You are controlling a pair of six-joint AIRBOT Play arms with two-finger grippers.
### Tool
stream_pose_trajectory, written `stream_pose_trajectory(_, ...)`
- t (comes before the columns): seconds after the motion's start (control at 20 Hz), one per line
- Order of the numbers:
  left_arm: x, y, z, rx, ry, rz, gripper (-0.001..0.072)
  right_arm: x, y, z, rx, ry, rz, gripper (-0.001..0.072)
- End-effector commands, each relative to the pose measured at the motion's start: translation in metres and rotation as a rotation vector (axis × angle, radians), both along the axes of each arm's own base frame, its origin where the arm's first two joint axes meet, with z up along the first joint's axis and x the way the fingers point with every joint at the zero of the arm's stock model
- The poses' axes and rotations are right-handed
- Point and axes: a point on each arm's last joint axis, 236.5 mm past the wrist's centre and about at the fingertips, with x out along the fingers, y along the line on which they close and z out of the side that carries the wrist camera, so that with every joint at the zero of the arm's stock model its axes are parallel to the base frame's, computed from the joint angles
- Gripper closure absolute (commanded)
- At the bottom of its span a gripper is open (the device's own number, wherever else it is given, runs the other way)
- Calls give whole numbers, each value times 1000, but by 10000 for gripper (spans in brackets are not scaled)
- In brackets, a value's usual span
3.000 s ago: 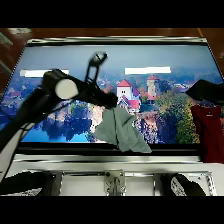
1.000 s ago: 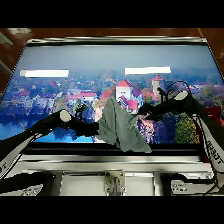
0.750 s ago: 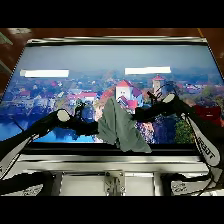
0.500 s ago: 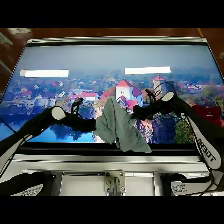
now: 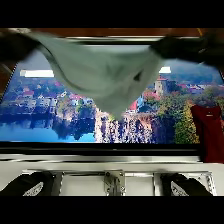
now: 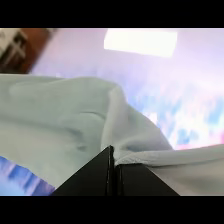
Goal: Fold the shirts.
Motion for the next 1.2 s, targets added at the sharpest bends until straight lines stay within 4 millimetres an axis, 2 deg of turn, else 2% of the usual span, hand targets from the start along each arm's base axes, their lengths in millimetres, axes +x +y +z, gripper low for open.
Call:
stream_pose_trajectory(0.0, -91, 38, 137, -70, -361, 49, 673, -83, -36, 146, -14, -407, -140, 652)
stream_pose_trajectory(0.05, -106, 42, 146, -79, -392, 50, 673, -98, -45, 159, -17, -439, -176, 652)
stream_pose_trajectory(0.15, -121, 46, 141, -67, -382, 49, 673, -124, -58, 165, -31, -444, -223, 652)
stream_pose_trajectory(0.25, -120, 51, 111, -6, -293, 64, 673, -138, -63, 151, -99, -408, -235, 652)
stream_pose_trajectory(0.3, -116, 55, 87, 47, -216, 80, 673, -140, -67, 141, -139, -376, -241, 652)
stream_pose_trajectory(0.4, -107, 70, 32, 170, -25, 128, 672, -138, -78, 111, -238, -279, -264, 652)
stream_pose_trajectory(0.5, -103, 84, -25, 275, 172, 161, 672, -132, -96, 65, -367, -112, -291, 652)
stream_pose_trajectory(0.65, -111, 83, -102, 376, 445, 114, 672, -121, -118, -12, -521, 190, -290, 652)
stream_pose_trajectory(0.8, -125, 64, -189, 413, 714, -2, 672, -86, -114, -84, -572, 388, -228, 652)
stream_pose_trajectory(0.95, -142, 53, -274, 420, 970, -60, 672, -32, -104, -165, -565, 512, -193, 652)
stream_pose_trajectory(1.05, -136, 51, -317, 417, 1027, -53, 673, 11, -99, -214, -548, 538, -199, 652)
stream_pose_trajectory(1.15, -124, 48, -351, 394, 1059, -21, 673, 60, -95, -254, -523, 532, -221, 652)
